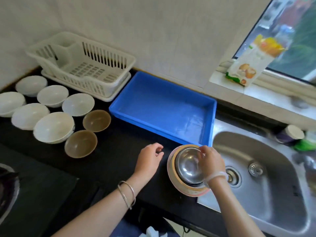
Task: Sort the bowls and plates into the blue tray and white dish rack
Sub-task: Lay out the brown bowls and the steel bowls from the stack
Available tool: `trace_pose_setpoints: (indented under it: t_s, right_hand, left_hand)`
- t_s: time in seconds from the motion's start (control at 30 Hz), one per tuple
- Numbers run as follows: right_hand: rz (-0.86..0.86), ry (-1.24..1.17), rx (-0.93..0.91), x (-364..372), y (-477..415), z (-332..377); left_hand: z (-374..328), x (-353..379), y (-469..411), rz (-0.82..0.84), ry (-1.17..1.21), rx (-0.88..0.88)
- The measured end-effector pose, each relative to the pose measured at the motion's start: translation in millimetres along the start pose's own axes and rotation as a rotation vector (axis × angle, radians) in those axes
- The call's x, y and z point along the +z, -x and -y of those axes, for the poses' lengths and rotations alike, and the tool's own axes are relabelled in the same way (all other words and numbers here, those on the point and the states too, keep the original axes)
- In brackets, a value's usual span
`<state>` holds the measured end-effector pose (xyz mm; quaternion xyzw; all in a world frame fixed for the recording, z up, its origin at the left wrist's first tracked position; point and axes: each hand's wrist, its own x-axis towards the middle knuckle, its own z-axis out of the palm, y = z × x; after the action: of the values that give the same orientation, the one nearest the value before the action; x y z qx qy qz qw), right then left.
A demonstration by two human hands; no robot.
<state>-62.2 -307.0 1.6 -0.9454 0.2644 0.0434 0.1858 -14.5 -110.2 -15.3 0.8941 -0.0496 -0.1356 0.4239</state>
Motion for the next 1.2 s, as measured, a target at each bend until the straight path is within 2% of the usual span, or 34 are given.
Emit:
trace_pose_setpoints:
  t_s: [0.17, 0.4, 0.57, 0.7, 0.9, 1.2]
  right_hand:
    - [0.018, 0.001, 0.066, -1, 12, -39]
    - [0.005, -0.01, 0.145, 8, 11, -40]
    - [-0.019, -0.15, 0.208, 8, 12, -46]
    - [-0.027, -0.284, 0.264, 4, 14, -53]
    - [-0.119, -0.371, 0.245, -16, 21, -64]
    - [-0.13, -0.466, 0.314, -29, 27, -83]
  left_hand:
    - [-29, 39, 8, 0.114, -0.058, 0.096]
    - [-35, 56, 8, 0.114, -0.178, 0.118]
    - [-35, 61, 8, 0.122, -0.208, 0.116]
    - [-36, 60, 7, 0.142, -0.14, 0.064]
    - [-42, 61, -4, 0.183, 0.044, -0.078]
    - [-49, 63, -11, 0.212, 0.027, -0.044]
